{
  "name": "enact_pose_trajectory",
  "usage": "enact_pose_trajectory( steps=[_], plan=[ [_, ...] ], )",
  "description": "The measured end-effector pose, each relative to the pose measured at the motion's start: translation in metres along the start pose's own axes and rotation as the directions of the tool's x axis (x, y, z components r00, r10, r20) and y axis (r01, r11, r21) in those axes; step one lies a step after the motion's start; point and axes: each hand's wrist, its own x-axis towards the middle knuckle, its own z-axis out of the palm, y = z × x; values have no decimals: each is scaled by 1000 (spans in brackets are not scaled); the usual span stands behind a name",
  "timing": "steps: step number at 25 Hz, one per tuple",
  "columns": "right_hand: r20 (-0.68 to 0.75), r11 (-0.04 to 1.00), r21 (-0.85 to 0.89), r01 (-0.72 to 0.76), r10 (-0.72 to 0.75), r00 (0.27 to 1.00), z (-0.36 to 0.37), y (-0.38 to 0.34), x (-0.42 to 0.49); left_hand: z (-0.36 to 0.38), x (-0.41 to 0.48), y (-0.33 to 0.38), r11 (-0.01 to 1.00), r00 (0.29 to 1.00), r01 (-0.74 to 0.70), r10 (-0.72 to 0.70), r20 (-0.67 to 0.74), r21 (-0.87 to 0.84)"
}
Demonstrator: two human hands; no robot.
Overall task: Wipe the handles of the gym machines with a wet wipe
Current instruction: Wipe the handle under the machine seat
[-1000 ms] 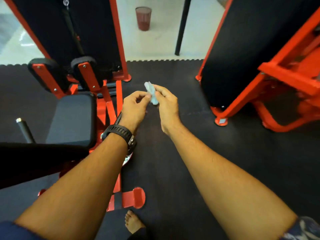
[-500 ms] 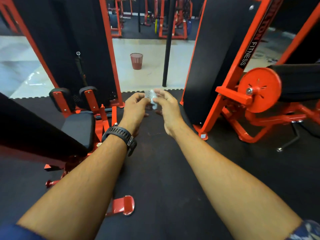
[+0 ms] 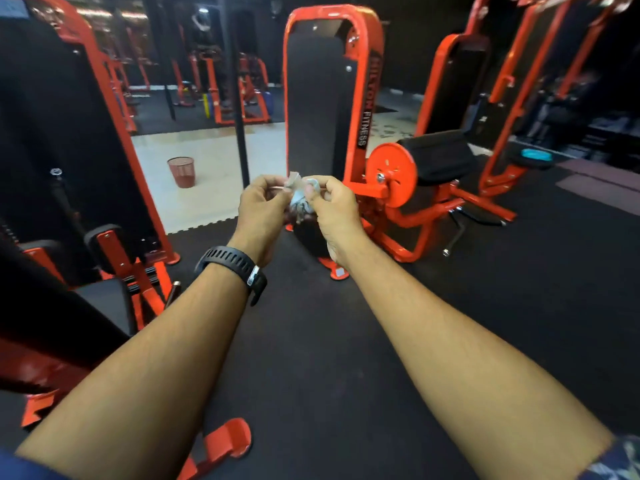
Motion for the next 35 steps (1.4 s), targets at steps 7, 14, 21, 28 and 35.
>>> enact_pose_trajectory(
  steps=[7,14,21,28,35],
  plan=[
    [-134,1000,-23,-13,10,991,-32,-41,-135,-2,-119,33,995,997,-31,23,76,100],
    [-15,1000,14,-13,14,1000,6,-86,-220,-51,-225,88,983,997,-77,79,-2,168],
    [265,991,99,-88,59,963,101,-96,-325,-162,-325,106,924,936,-77,196,-292,375],
    [421,988,115,-104,47,906,251,-90,-410,-322,-396,132,945,907,2,137,-399,328],
    [441,984,115,-136,72,895,418,-69,-478,-508,-426,138,946,896,61,89,-436,319]
  ],
)
